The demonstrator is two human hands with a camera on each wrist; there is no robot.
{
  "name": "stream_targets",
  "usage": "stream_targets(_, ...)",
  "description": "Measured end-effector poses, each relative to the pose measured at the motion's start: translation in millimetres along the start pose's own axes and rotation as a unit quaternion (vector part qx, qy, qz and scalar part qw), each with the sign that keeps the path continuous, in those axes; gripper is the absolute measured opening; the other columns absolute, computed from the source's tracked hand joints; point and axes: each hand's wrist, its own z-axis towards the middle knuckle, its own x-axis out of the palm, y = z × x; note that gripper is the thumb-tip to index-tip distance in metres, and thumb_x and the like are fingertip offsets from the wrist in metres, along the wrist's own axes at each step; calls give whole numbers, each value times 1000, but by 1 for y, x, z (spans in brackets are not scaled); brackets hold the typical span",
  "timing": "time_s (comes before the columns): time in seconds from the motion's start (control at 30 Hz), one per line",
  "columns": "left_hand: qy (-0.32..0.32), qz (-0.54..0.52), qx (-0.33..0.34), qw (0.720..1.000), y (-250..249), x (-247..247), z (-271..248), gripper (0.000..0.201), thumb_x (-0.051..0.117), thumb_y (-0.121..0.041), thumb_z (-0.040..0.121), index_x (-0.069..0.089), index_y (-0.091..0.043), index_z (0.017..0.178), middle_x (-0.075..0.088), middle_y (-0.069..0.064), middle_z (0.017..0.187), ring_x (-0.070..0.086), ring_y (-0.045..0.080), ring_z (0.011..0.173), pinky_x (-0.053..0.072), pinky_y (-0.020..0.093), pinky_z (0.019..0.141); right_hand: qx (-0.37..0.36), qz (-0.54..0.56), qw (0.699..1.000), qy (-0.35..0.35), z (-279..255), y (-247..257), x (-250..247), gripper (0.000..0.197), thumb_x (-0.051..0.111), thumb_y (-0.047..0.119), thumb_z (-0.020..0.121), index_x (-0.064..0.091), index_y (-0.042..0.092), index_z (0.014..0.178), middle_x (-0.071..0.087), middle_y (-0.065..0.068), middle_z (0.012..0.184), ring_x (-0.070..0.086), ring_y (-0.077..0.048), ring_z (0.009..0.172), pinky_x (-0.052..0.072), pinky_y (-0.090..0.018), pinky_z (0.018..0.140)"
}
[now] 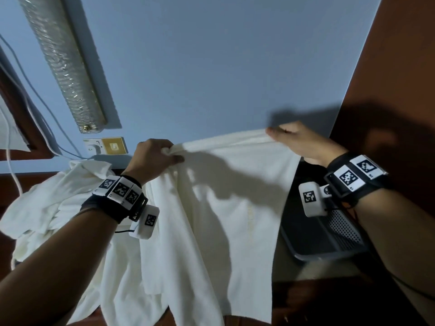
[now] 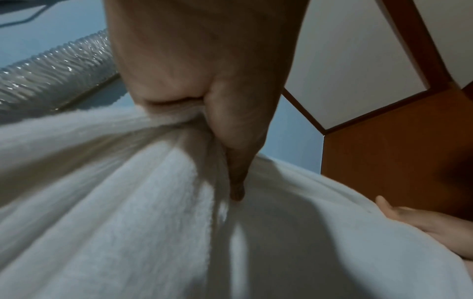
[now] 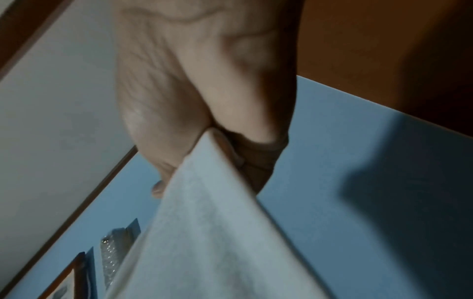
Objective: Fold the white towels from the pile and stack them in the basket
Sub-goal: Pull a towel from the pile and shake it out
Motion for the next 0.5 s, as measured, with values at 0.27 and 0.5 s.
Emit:
stream_targets(0.27, -65, -116, -83, 988, 20, -14, -14, 8, 70, -27, 95, 78, -26, 93, 73, -9, 91, 69, 23, 94, 56, 38, 80, 7, -92, 990, -106, 0, -28, 6, 25, 56, 49, 95, 64, 26, 89, 65, 9, 79, 63, -19, 74, 54, -41, 75)
stream_targets(0.5, 161, -308, 77, 935, -72, -10, -67, 5, 70, -16, 97, 72, -13, 100, 74, -9, 92, 66, 2, 87, 48, 14, 79, -78, -32, 978, 193, -57, 33, 105, 31, 78, 50, 87, 68, 37, 113, 74, 14, 94, 70, -1, 91, 54, -30, 84)
